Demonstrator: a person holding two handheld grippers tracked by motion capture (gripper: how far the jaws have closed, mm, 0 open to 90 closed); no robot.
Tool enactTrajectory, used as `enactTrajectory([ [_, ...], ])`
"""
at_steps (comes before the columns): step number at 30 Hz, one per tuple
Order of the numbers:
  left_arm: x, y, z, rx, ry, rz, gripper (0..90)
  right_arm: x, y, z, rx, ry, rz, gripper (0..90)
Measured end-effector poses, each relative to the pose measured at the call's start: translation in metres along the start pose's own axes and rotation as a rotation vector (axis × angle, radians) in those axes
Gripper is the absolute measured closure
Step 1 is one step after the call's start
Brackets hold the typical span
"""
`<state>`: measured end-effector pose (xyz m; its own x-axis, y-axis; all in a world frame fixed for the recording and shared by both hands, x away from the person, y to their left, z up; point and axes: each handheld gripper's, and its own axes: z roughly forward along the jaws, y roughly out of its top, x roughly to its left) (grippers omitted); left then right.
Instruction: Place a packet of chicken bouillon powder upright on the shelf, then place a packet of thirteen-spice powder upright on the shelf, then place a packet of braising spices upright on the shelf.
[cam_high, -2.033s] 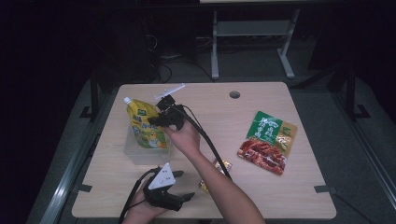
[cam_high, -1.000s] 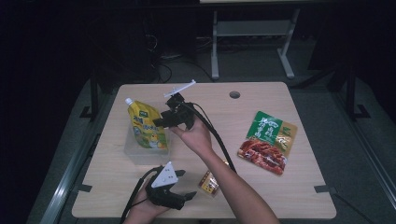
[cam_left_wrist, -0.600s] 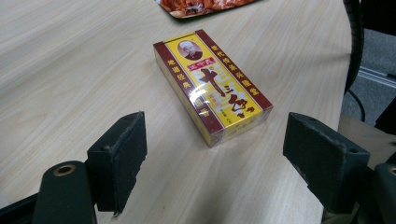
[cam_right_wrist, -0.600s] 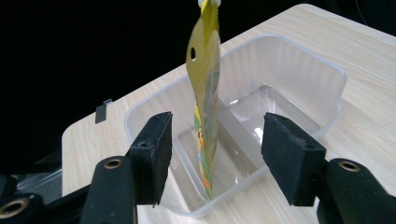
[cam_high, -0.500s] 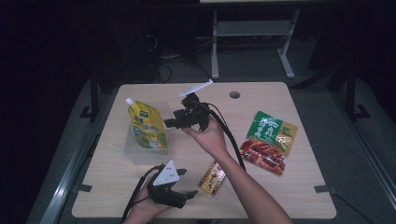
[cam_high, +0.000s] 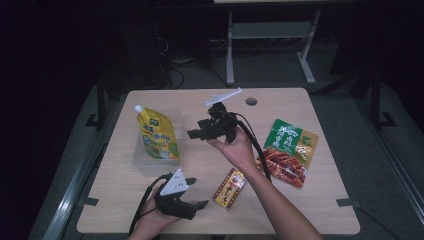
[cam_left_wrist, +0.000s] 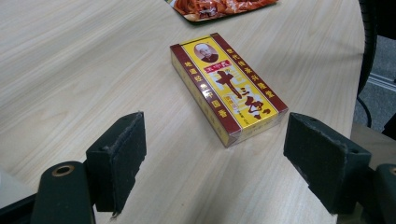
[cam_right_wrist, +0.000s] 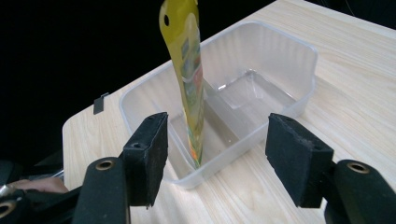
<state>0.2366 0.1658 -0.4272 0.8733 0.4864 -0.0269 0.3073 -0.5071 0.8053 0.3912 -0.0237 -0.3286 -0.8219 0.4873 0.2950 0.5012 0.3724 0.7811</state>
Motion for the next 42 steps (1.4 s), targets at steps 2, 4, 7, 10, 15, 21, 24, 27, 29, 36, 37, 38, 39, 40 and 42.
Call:
enactTrajectory([
  [2,0.000,0.000,0.000,0.000,0.002,0.001,20.6,-0.002,-0.002,-0.004,-0.002,-0.005,0.004,37.8],
  [4,0.001,0.000,0.000,0.001,0.000,-0.003,20.6,-0.004,-0.005,-0.007,0.001,-0.011,0.008,37.4],
  [7,0.002,0.000,0.001,0.002,0.001,-0.007,20.6,-0.006,-0.009,-0.012,0.006,-0.018,0.009,37.5],
  [10,0.002,0.000,0.001,0.001,0.003,-0.008,20.6,-0.011,-0.014,-0.019,0.005,-0.024,0.016,37.4],
  [15,0.002,0.001,0.001,0.005,0.001,-0.003,20.6,-0.018,-0.027,-0.033,0.005,-0.044,0.035,37.1],
  [21,0.002,0.002,0.002,0.009,0.001,0.001,20.6,-0.025,-0.041,-0.047,0.011,-0.066,0.066,36.9],
  [24,0.002,0.002,0.003,0.007,-0.002,-0.003,20.6,-0.027,-0.046,-0.051,0.007,-0.078,0.070,36.8],
  [27,0.002,0.003,0.005,0.015,-0.005,-0.006,20.6,-0.029,-0.050,-0.055,0.007,-0.087,0.077,36.6],
  [29,0.003,0.004,0.006,0.011,-0.021,-0.025,20.6,-0.032,-0.053,-0.058,0.006,-0.087,0.087,36.2],
  [36,-0.001,0.010,0.010,0.018,-0.022,-0.026,20.6,-0.037,-0.066,-0.064,0.006,-0.105,0.107,35.1],
  [37,-0.002,0.010,0.011,0.020,-0.027,-0.030,20.6,-0.038,-0.068,-0.066,0.006,-0.108,0.107,35.1],
  [38,-0.003,0.011,0.012,0.024,-0.029,-0.029,20.6,-0.038,-0.069,-0.067,0.003,-0.108,0.112,35.0],
  [39,-0.004,0.012,0.014,0.027,-0.028,-0.027,20.6,-0.039,-0.071,-0.068,0.001,-0.106,0.116,34.8],
  [40,-0.004,0.012,0.015,0.032,-0.030,-0.025,20.6,-0.039,-0.073,-0.070,0.002,-0.108,0.122,34.8],
  [42,-0.006,0.014,0.017,0.039,-0.032,-0.020,20.5,-0.040,-0.076,-0.072,0.001,-0.112,0.126,34.7],
])
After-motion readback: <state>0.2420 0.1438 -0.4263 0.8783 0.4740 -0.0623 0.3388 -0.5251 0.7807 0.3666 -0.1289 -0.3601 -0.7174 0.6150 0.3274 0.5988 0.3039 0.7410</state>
